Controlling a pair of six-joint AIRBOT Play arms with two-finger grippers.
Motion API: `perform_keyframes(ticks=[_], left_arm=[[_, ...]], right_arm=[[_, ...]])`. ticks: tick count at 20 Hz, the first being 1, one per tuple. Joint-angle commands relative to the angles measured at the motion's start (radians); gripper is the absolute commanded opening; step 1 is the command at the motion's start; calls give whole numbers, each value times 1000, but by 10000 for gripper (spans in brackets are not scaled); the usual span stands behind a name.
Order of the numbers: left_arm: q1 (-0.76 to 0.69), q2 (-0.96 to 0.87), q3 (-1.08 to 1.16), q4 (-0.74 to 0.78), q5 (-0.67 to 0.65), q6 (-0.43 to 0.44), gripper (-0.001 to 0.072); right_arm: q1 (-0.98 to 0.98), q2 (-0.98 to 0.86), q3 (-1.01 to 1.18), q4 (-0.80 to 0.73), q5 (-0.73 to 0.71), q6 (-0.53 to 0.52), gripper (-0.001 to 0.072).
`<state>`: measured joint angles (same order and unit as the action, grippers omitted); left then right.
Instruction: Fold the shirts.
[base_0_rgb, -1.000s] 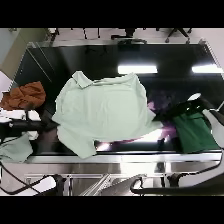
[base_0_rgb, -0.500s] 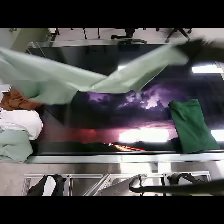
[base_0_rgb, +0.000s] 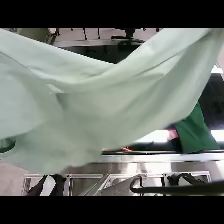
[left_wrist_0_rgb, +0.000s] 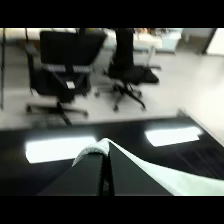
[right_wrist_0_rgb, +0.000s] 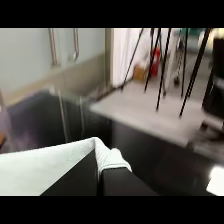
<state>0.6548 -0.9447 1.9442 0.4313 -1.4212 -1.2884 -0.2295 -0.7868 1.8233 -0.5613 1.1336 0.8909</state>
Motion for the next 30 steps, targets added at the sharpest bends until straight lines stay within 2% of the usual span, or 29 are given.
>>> perform_keyframes(ticks=[1, 3, 4, 7, 11, 14, 16, 21, 24, 25, 28, 30], left_arm=[[-220, -148, -84, 278, -64, -22, 12], [-342, -241, -179, 497, -22, -22, 12], [-381, -295, -218, 555, 13, -22, 12], [-427, -501, -283, 571, 98, -19, 12], [-428, -760, -215, 571, 95, -21, 12], [-428, -877, -92, 571, 72, -42, 12], [-430, -918, -51, 572, 41, -71, 12], [-459, -975, -51, 578, 51, -76, 12], [-481, -998, -51, 663, 52, -118, 12], [-481, -997, -50, 667, 61, -119, 12], [-481, -995, 41, 618, 106, -127, 12], [-484, -995, 125, 586, 140, -127, 12]], right_arm=[[3, -144, -87, -42, 51, 29, 18], [3, -251, -146, -68, 23, 29, 17], [3, -321, -161, -67, 7, 23, 18], [3, -526, -162, -67, -33, 23, 18], [3, -738, -161, -40, -84, 22, 17], [7, -806, -161, -45, -108, 21, 17], [8, -826, -161, -76, -106, 21, 17], [8, -876, -161, -90, -153, -5, 18], [9, -903, -161, -85, -205, -5, 18], [9, -904, -158, -57, -219, -15, 17], [8, -905, -84, 120, -222, -134, 18], [11, -908, -15, 166, -250, -163, 18]])
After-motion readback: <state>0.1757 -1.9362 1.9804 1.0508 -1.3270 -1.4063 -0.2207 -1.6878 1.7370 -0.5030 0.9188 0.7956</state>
